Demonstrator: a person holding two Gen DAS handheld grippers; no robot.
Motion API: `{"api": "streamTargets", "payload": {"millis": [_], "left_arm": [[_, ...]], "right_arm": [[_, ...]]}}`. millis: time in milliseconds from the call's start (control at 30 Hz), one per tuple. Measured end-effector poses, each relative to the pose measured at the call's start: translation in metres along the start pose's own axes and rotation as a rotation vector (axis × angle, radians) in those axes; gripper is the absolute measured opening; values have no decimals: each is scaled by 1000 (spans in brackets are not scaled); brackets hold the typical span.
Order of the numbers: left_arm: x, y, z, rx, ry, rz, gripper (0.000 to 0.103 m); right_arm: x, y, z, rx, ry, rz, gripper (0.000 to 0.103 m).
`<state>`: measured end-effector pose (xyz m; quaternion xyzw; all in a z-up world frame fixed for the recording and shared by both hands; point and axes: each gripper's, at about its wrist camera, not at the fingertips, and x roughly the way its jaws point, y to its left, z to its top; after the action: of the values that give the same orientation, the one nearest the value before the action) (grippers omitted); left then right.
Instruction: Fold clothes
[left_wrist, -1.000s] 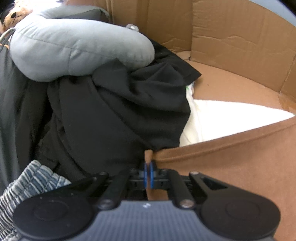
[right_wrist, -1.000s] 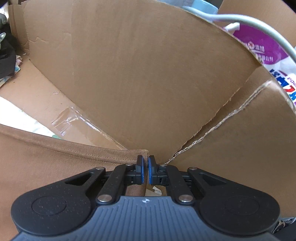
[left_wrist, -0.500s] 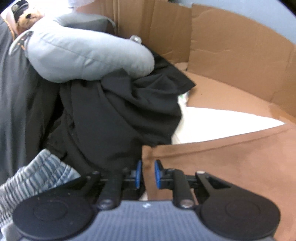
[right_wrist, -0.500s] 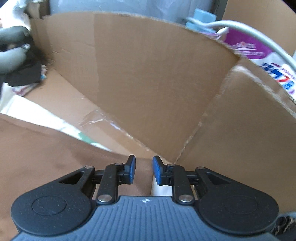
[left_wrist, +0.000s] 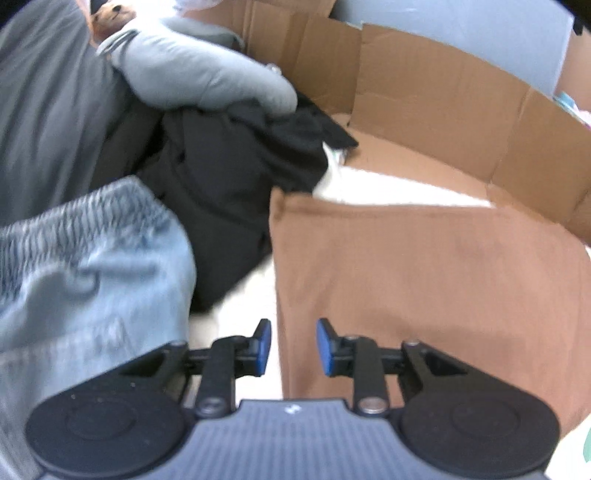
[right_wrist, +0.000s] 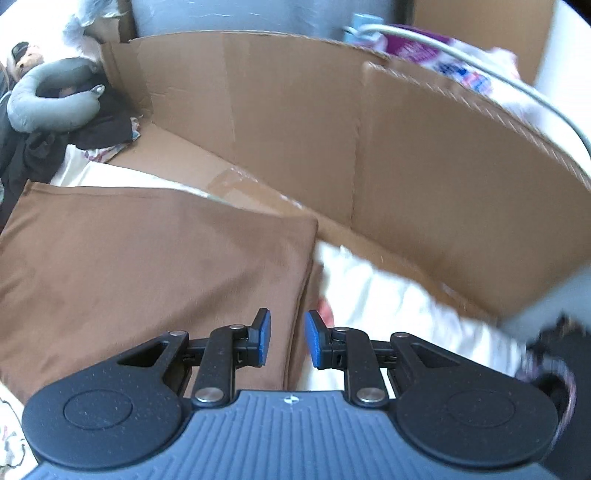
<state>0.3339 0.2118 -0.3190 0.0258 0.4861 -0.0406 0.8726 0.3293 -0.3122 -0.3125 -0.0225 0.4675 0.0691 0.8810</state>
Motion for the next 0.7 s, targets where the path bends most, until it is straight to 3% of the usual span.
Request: {"api": "streamTargets", "payload": {"millis": [233, 400, 700], "left_arm": [[-8, 3, -52, -69, 65, -19, 32], [-6, 2, -80, -81, 92, -56, 53], [-7, 2, -106, -116, 93, -65, 51]], "right_arm": [[8, -1, -63, 86, 98, 10, 27], [9, 1, -97, 159, 125, 16, 29], [1, -3, -121, 270, 68, 49, 30]]}}
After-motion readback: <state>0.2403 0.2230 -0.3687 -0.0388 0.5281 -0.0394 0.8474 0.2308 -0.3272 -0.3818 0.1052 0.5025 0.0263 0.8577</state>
